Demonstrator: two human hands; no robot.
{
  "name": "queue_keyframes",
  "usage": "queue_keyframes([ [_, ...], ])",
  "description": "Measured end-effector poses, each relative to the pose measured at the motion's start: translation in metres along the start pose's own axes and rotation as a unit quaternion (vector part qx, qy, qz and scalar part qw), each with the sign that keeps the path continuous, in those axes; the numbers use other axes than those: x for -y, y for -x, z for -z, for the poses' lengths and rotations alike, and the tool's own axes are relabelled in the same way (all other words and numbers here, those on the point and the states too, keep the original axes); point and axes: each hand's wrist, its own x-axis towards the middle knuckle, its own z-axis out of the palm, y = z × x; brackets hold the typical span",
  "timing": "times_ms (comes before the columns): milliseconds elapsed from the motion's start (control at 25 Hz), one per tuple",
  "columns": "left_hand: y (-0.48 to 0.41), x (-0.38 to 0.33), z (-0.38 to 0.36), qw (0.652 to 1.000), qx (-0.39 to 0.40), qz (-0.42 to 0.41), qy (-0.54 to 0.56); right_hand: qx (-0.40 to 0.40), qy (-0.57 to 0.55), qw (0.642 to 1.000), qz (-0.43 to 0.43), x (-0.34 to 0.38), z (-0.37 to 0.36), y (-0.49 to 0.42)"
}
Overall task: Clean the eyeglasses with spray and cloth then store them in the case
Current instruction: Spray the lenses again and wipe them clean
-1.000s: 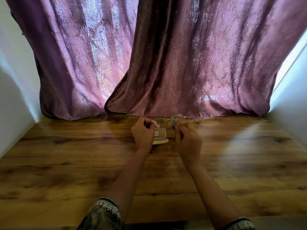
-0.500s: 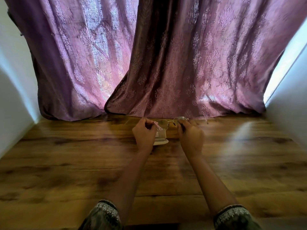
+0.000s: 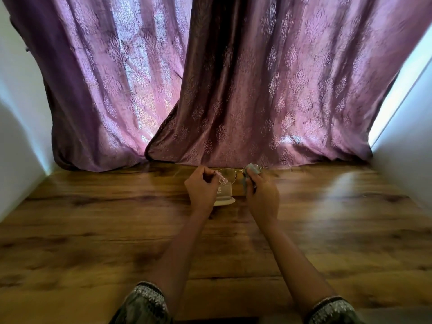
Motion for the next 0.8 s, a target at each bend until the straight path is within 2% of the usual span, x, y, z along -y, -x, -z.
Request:
queue_keyframes([
  [160, -0.001, 0.0, 0.002, 1.0, 0.001, -0.003, -0.002, 0.04, 0.029, 0.999, 0.008, -0.015, 0.008, 0.013],
  [360, -0.001, 0.0, -0.003, 1.0, 0.01, 0.001, -0.011, 0.007, 0.013, 0.999, -0.038, -0.012, 0.004, -0.003],
  [480, -0.001, -0.003, -0.004, 1.0, 0.005, -0.007, -0.013, 0.02, -0.028, 0.999, -0.016, -0.005, -0.003, -0.003],
  [600, -0.001, -0.004, -0.003, 1.0, 0.005, -0.014, -0.008, 0.03, -0.021, 0.999, 0.005, -0.012, 0.003, 0.006],
  [800, 0.0, -0.001, -0.005, 1.0, 0.011, -0.007, -0.001, 0.032, 0.027, 0.998, -0.046, -0.017, 0.01, 0.001],
])
